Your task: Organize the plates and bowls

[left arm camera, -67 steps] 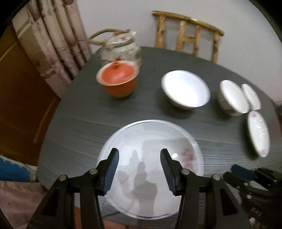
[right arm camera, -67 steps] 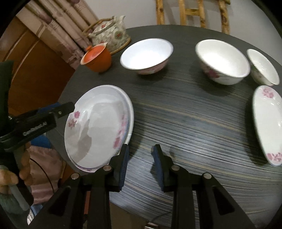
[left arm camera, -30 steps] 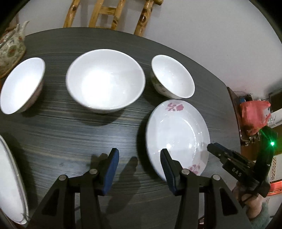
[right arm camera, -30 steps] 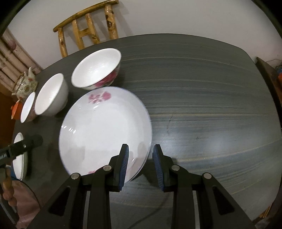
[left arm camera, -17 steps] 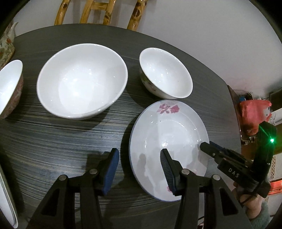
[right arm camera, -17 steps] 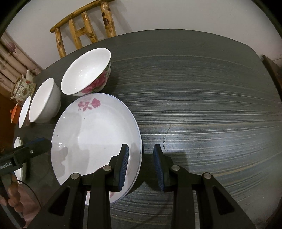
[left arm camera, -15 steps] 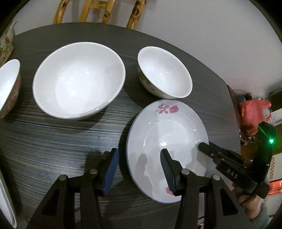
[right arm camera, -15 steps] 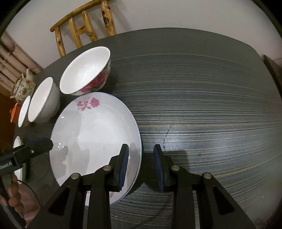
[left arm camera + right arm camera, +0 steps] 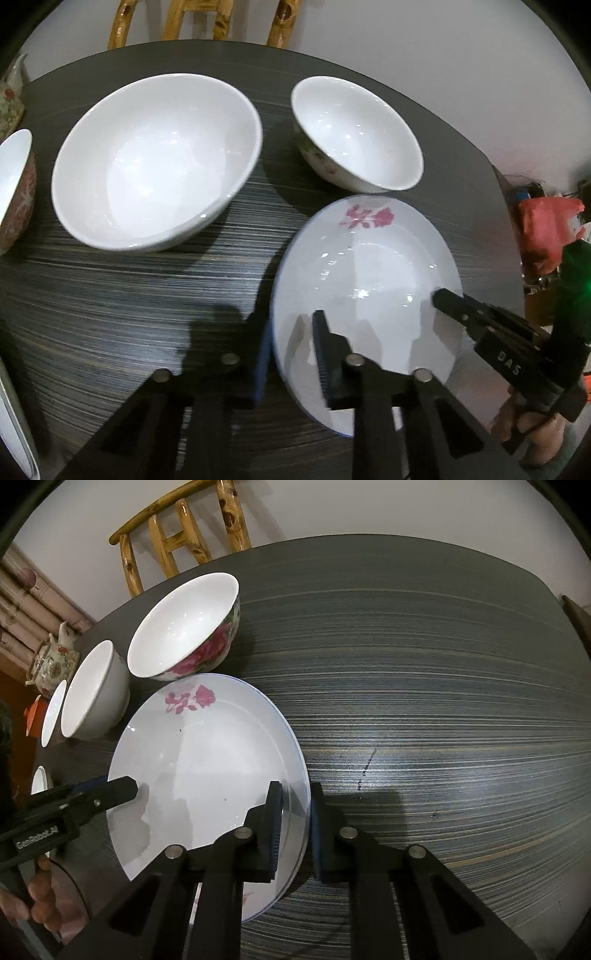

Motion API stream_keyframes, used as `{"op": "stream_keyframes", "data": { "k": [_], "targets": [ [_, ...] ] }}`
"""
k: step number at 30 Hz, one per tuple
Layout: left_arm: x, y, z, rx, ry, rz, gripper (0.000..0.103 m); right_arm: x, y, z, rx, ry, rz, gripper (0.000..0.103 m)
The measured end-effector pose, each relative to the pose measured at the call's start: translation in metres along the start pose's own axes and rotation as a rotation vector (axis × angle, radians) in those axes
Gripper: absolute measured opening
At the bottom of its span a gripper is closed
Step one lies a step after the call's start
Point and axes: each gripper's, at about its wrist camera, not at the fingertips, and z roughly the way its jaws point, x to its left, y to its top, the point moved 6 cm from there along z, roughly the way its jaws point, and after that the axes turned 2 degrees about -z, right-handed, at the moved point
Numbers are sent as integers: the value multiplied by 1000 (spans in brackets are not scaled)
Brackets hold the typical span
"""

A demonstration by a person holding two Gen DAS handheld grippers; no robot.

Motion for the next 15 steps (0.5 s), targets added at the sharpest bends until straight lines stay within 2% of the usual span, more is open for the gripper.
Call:
{"op": "stream_keyframes", "data": {
  "k": [3, 15],
  "targets": [
    [2, -1, 0, -5, 13, 26, 10, 1, -3, -2, -3, -17, -7, 14],
    [5, -7, -13, -25, 36, 61, 10, 9, -11, -4, 4, -11, 20, 14]
  ]
}}
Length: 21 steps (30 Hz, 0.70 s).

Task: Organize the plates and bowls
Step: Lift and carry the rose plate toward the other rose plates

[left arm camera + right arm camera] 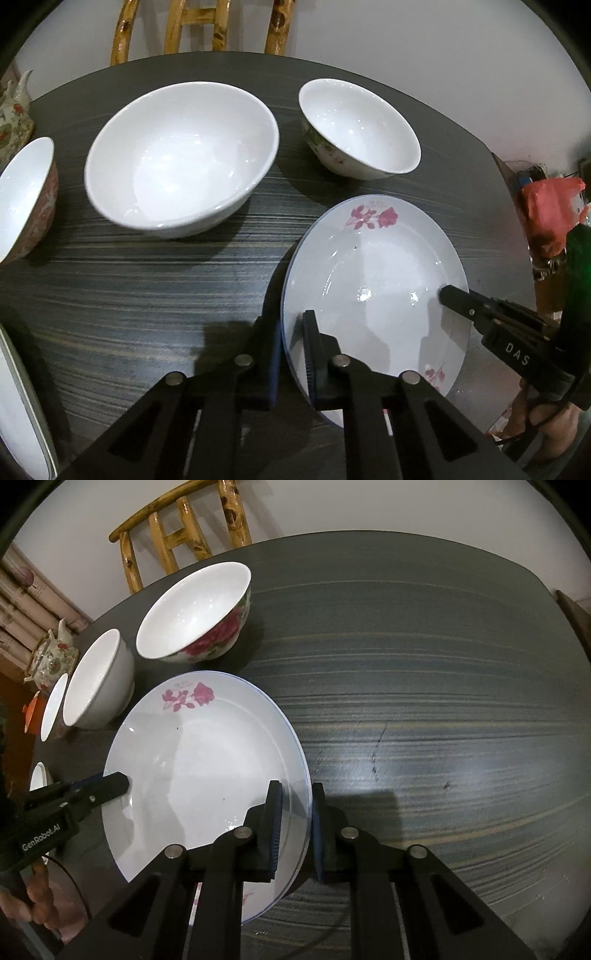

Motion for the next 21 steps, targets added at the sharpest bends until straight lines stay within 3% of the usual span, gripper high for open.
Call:
{"op": "stream_keyframes", "data": {
  "k": [21],
  "targets": [
    [32, -23, -45, -59, 13, -45, 11, 76, -26, -40, -29, 1, -85, 14]
  ]
}}
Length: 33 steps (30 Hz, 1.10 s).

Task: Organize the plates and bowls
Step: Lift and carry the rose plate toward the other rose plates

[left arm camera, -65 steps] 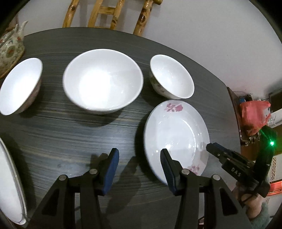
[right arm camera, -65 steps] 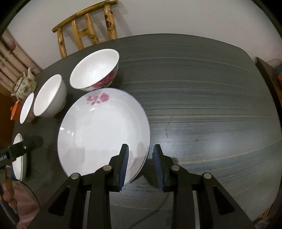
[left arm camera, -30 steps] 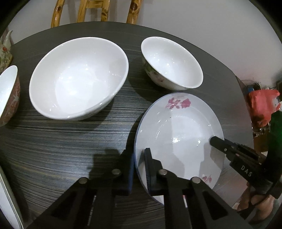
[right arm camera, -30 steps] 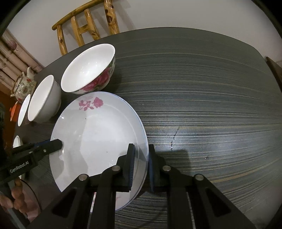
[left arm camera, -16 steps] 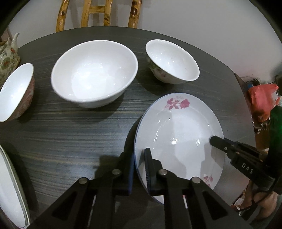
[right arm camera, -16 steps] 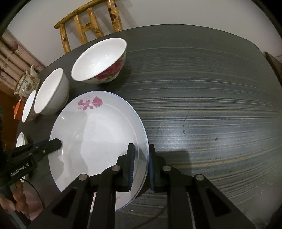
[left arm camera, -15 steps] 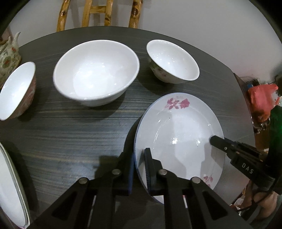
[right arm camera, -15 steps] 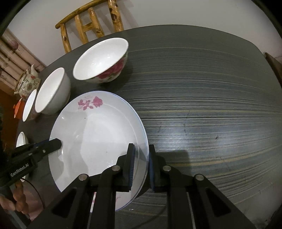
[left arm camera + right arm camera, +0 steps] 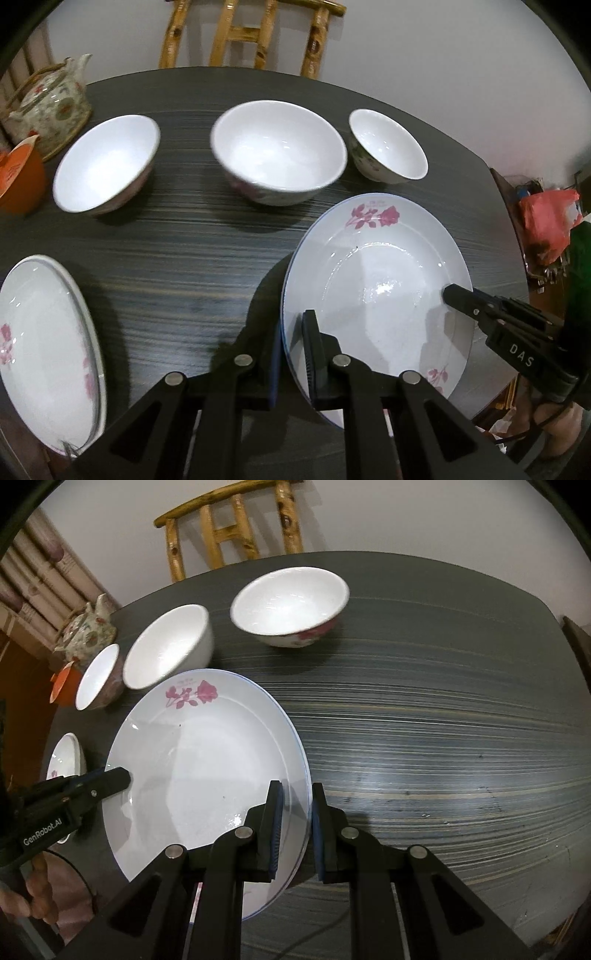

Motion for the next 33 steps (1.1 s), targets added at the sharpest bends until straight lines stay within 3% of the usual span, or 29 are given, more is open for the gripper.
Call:
{"op": "stream_keyframes", "data": {
  "k": [15, 33],
  "targets": [
    [76, -13, -46, -72, 26, -94, 11, 93, 0, -16, -27, 38, -99, 13],
    [181, -23, -76, -108, 80, -204, 11, 194, 6, 10, 10, 100, -183, 13]
  ]
}}
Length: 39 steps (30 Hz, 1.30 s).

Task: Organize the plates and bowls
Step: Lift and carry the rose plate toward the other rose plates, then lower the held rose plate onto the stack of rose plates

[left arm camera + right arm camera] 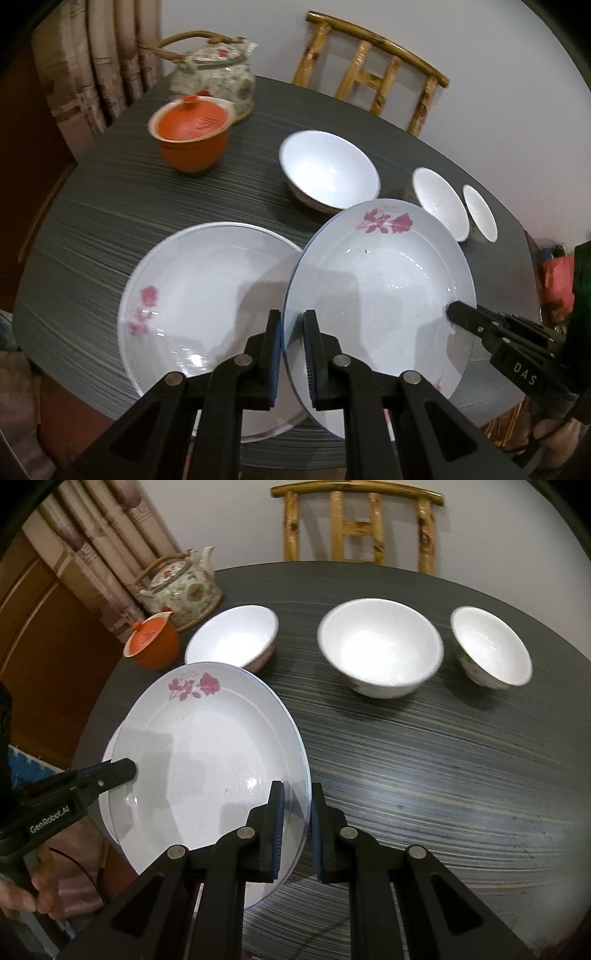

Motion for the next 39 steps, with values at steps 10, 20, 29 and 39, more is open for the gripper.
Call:
{"op": "stream_keyframes", "data": {
  "k": [10, 20, 29, 39],
  "targets": [
    [61, -1, -15, -6, 42, -58, 12, 55, 10, 21, 25, 31, -51, 13],
    [105, -1, -18, -4, 88, -82, 13, 98, 11, 43, 56, 56, -91, 13],
    [121, -8, -12, 18, 92, -99, 13, 112, 7, 60, 86, 54, -98, 13],
    [127, -10, -7, 32, 94, -110, 13, 117, 3, 66, 104, 51, -102, 13]
  ]
}}
